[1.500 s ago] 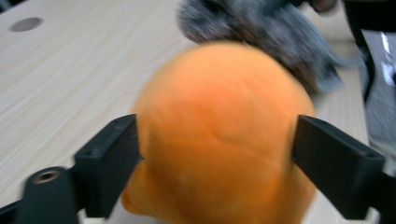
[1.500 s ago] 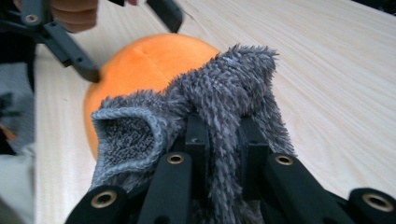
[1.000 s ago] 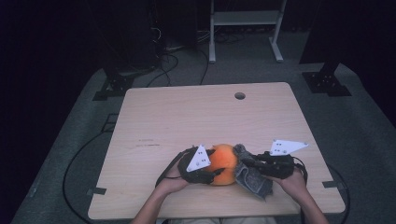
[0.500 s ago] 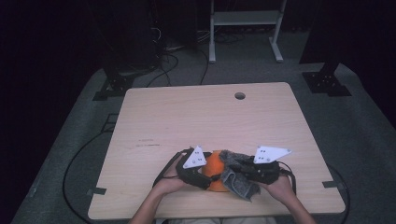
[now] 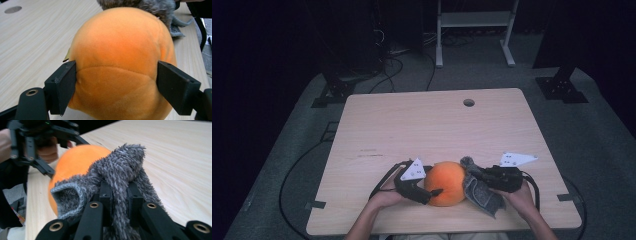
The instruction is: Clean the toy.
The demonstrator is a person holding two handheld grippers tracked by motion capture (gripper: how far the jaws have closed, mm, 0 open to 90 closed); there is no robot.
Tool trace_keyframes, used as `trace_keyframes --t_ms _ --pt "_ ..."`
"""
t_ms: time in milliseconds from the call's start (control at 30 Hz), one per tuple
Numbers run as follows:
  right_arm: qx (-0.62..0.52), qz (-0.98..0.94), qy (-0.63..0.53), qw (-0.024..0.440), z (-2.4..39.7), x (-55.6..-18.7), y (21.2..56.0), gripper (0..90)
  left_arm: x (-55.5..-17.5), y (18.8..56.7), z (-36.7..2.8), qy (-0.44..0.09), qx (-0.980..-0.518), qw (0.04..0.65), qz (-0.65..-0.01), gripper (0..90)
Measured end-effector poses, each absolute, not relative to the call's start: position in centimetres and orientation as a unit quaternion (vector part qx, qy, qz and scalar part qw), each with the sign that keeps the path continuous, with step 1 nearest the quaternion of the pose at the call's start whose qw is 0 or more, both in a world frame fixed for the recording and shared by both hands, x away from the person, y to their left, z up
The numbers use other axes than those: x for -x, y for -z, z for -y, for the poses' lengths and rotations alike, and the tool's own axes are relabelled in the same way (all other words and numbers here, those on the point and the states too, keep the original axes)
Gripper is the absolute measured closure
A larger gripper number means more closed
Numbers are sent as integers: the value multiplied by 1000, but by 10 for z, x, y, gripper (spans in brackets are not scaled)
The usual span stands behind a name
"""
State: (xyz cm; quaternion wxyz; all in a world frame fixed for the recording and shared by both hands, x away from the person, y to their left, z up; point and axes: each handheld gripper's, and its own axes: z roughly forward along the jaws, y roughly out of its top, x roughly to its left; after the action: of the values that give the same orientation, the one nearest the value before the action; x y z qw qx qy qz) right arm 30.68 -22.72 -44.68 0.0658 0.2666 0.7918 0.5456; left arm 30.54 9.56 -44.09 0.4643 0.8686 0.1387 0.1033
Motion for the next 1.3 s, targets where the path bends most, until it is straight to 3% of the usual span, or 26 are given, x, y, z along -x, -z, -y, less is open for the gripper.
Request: trace_keyframes --t_ms 200,467,733,900,1033,1200,1300 --pt "-296 -814 -496 55 236 -314 461 774 -305 440 -98 -101 -872 459 -134 195" --pt "-256 -789 -555 62 223 -305 437 770 -302 440 -91 -108 -875 457 -115 198" --pt "-302 -801 -515 44 235 -311 460 771 -303 441 -92 -106 -874 460 -118 197" --pt "-287 -794 -531 66 235 -306 446 771 -303 439 -88 -113 -874 459 -114 197" --pt "-212 -789 -570 83 203 -289 412 771 -296 434 -70 -139 -873 459 -91 195" --pt "-201 -812 -538 99 191 -290 417 772 -293 435 -68 -147 -875 453 -82 199" --pt "-228 -820 -510 125 210 -297 427 771 -295 436 -69 -139 -871 462 -92 199"
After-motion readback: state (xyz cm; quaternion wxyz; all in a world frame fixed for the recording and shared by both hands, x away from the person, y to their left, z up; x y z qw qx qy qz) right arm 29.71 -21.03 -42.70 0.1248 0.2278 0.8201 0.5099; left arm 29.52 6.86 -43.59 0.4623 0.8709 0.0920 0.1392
